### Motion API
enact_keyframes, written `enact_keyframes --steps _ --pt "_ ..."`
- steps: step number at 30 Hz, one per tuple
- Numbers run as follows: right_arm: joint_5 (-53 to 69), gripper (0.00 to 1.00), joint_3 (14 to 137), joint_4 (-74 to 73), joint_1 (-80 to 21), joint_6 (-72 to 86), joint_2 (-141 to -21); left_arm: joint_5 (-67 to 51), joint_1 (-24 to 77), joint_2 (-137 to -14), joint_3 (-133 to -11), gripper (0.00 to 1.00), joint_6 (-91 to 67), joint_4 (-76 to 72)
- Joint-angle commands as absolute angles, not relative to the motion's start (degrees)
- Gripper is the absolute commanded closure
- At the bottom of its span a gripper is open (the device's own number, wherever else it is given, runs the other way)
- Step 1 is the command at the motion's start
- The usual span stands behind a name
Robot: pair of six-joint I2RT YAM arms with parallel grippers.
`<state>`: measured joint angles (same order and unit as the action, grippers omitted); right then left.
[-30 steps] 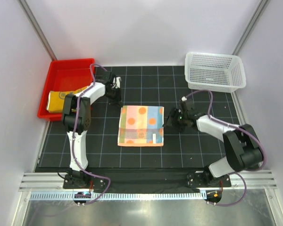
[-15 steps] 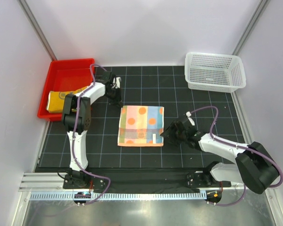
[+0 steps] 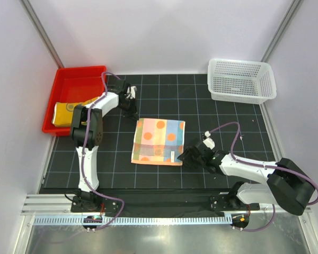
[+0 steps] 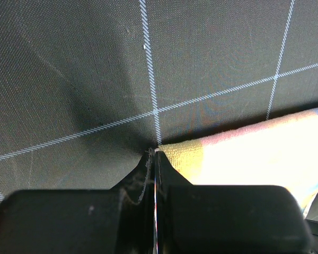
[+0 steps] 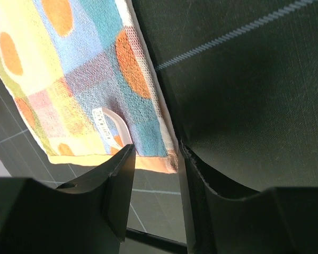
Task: Fold and stack the towels
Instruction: Fold the towel
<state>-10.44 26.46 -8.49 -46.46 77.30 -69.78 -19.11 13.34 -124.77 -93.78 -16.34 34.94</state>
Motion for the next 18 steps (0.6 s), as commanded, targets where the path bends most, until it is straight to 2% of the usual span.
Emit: enact_keyframes --steps 1,5,7,11,18 --pt "-15.5 0.56 26.4 -8.8 -48.2 80.6 -70.4 -19.6 12.9 -126.3 -95.3 1.00 -16.6 34.7" --pt "-17.0 0.63 26.6 -10.0 -49.7 81.0 -71.4 -19.4 12.8 -126.4 -95.3 1.00 -16.6 34.8" --pt "-17.6 0.71 26.6 -10.5 -49.7 81.1 -71.2 -19.5 12.7 -126.6 -95.2 1.00 -16.5 34.8" --pt "-18.6 0.80 25.8 -12.9 -49.7 80.5 -69.9 -19.2 12.1 -127.0 -95.4 1.00 -16.6 34.8" --pt "-20.1 0.83 24.2 -13.9 -49.7 78.1 -68.6 -22.9 12.0 -127.4 -94.9 1.00 -18.2 34.7"
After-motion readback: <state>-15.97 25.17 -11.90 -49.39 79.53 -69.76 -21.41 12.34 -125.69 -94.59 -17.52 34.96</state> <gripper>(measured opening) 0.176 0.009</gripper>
